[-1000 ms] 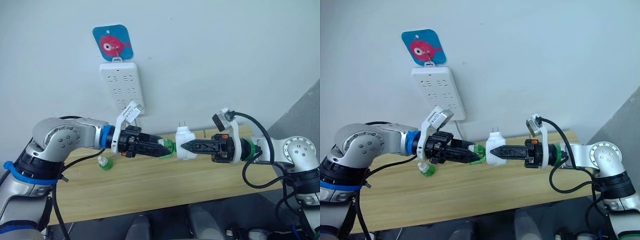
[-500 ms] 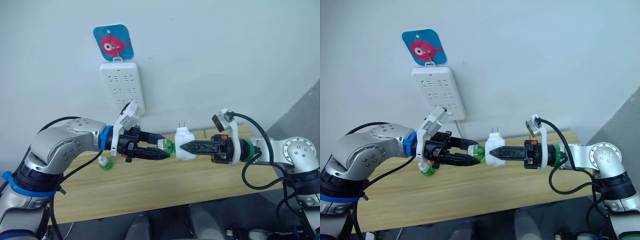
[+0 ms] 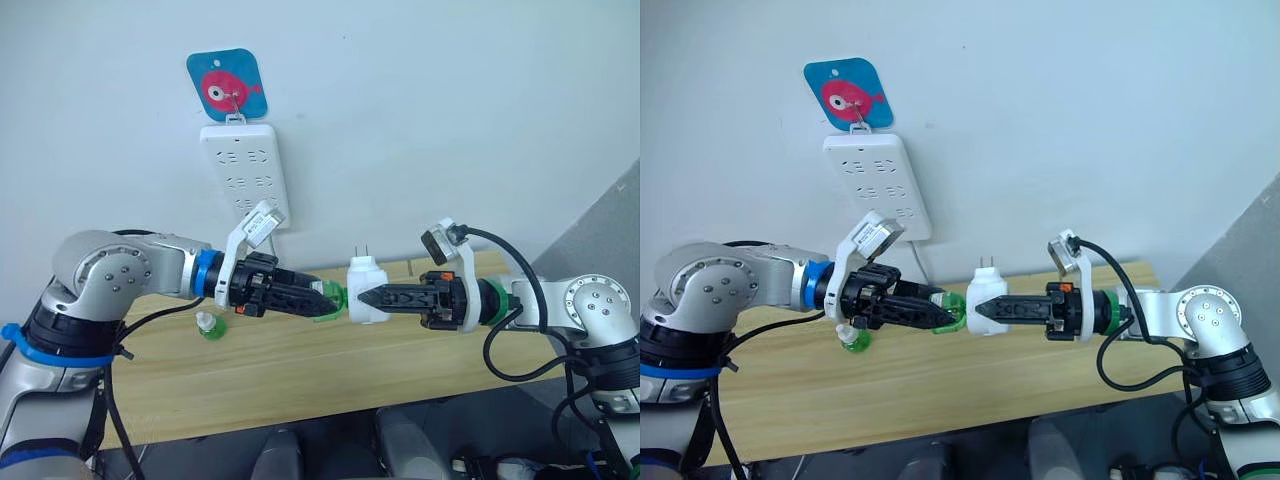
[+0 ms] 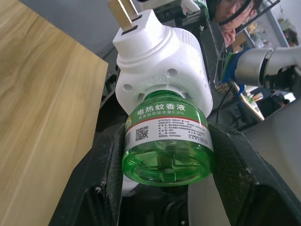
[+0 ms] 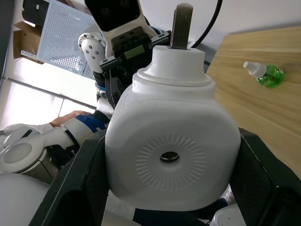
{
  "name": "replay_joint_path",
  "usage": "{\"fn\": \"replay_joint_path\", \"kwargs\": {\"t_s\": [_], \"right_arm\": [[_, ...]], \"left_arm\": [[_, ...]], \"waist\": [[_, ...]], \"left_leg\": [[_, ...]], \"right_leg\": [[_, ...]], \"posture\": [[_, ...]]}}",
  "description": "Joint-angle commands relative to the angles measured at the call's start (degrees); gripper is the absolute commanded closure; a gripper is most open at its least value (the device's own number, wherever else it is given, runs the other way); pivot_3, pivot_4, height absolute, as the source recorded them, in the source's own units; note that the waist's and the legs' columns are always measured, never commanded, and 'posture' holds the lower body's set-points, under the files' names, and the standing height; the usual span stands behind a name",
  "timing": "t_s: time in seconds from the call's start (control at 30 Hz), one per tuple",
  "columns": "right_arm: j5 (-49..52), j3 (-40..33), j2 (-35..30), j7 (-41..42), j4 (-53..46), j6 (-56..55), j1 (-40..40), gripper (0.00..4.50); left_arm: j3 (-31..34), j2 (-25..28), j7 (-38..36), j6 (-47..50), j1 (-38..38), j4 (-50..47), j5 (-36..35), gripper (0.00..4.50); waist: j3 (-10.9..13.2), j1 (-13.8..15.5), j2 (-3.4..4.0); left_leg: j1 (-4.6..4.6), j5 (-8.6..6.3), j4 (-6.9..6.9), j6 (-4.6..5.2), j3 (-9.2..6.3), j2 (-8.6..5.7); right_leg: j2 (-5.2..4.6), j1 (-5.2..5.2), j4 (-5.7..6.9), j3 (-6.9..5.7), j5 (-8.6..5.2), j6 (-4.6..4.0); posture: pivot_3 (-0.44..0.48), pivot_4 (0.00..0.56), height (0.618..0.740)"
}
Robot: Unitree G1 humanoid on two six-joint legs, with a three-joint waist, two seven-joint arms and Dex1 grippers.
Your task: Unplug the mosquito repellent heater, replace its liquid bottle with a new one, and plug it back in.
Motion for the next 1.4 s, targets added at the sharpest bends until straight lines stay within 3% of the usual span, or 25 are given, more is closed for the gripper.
{"fn": "replay_joint_path", "kwargs": {"t_s": [0.03, 0.07, 0.1, 0.23, 0.3, 0.5, 0.7, 0.87, 1.07, 1.4], "right_arm": [[1.3, -3.6, -2.8, 0.5, -0.7, 0.7, 0.5, 1.46], [1.3, -3.6, -2.9, 0.6, -0.8, 0.7, 0.5, 1.46], [1.3, -3.6, -2.9, 0.7, -0.9, 0.7, 0.6, 1.46], [1.3, -3.7, -3.3, 1.1, -1.0, 0.8, 1.0, 1.46], [1.3, -3.8, -3.5, 1.3, -0.9, 0.9, 1.2, 1.46], [1.3, -4.3, -3.4, 1.4, -0.5, 1.4, 1.4, 1.46], [1.3, -4.7, -3.1, 1.2, 0.4, 1.5, 1.5, 1.46], [1.3, -4.8, -1.8, 0.7, 1.8, 1.7, 0.8, 1.46], [1.3, -4.5, 0.0, 0.1, 2.7, 2.5, -0.1, 1.46], [1.3, -5.2, 1.1, -1.3, 2.5, 2.6, 0.0, 1.46]], "left_arm": [[4.2, 1.9, 7.4, 3.7, 0.1, 4.1, 3.8, 2.26], [4.6, 1.7, 7.9, 3.5, 0.2, 3.8, 4.1, 2.26], [4.7, 1.7, 7.7, 1.6, 0.7, 2.7, 5.2, 1.7], [5.8, 1.5, 6.7, -4.0, 2.1, -0.1, 8.3, 0.63], [4.7, 2.6, 3.1, -11.1, 4.1, -3.2, 13.6, 0.05], [7.9, 1.2, -2.2, -25.7, 9.6, -6.7, 20.8, 0.0], [7.3, 2.3, -16.3, -63.2, 22.7, -9.2, 40.5, 0.0], [8.7, -4.6, -22.4, -90.3, 28.2, -4.2, 46.0, 0.0], [6.1, -13.0, -20.8, -104.4, 23.7, 2.6, 50.1, 0.0], [1.7, -17.7, -21.5, -120.2, 20.5, 8.9, 52.3, 0.0]], "waist": [[0.0, 0.0, 0.0], [0.0, 0.0, 0.0], [0.0, 0.0, 0.0], [0.0, 0.0, 0.0], [0.0, 0.0, 0.0], [0.0, 0.2, -0.01], [0.0, 0.2, 0.0], [0.0, 1.5, -0.01], [0.0, 2.8, -0.08], [0.0, 2.5, -0.08]], "left_leg": [[0.0, 0.0, 0.0, 0.0, 0.0, 0.0], [0.0, 0.0, 0.0, 0.0, 0.0, 0.0], [0.0, 0.0, 0.0, 0.0, 0.01, 0.0], [0.01, 0.0, -0.01, 0.0, 0.02, 0.0], [0.02, 0.0, -0.02, 0.0, 0.02, 0.01], [-0.03, 0.0, -0.01, -0.01, 0.07, -0.04], [0.02, 0.0, -0.07, -0.01, 0.19, -0.02], [0.01, 0.0, -0.02, -0.01, 0.3, -0.03], [-0.03, 0.0, 0.12, -0.01, 0.31, -0.03], [0.0, 0.0, 0.09, 0.0, 0.26, -0.02]], "right_leg": [[0.0, 0.0, 0.0, 0.0, 0.0, 0.0], [0.0, 0.0, 0.0, 0.0, 0.0, 0.0], [0.0, 0.0, 0.0, 0.01, 0.01, -0.01], [0.0, -0.03, 0.01, 0.03, 0.03, -0.06], [0.0, -0.03, 0.01, 0.03, 0.03, -0.06], [-0.08, -0.03, -0.04, 0.06, 0.06, -0.1], [-0.07, -0.04, -0.03, 0.17, 0.08, -0.13], [-0.08, -0.05, -0.06, 0.25, 0.08, -0.13], [-0.09, -0.01, -0.06, 0.25, 0.12, -0.06], [-0.08, 0.0, -0.04, 0.23, 0.14, -0.05]], "posture": [[-0.145, 0.144, 0.74], [-0.145, 0.144, 0.74], [-0.144, 0.145, 0.74], [-0.143, 0.146, 0.74], [-0.142, 0.147, 0.74], [-0.144, 0.151, 0.74], [-0.138, 0.155, 0.74], [-0.133, 0.156, 0.74], [-0.132, 0.157, 0.74], [-0.149, 0.151, 0.74]]}}
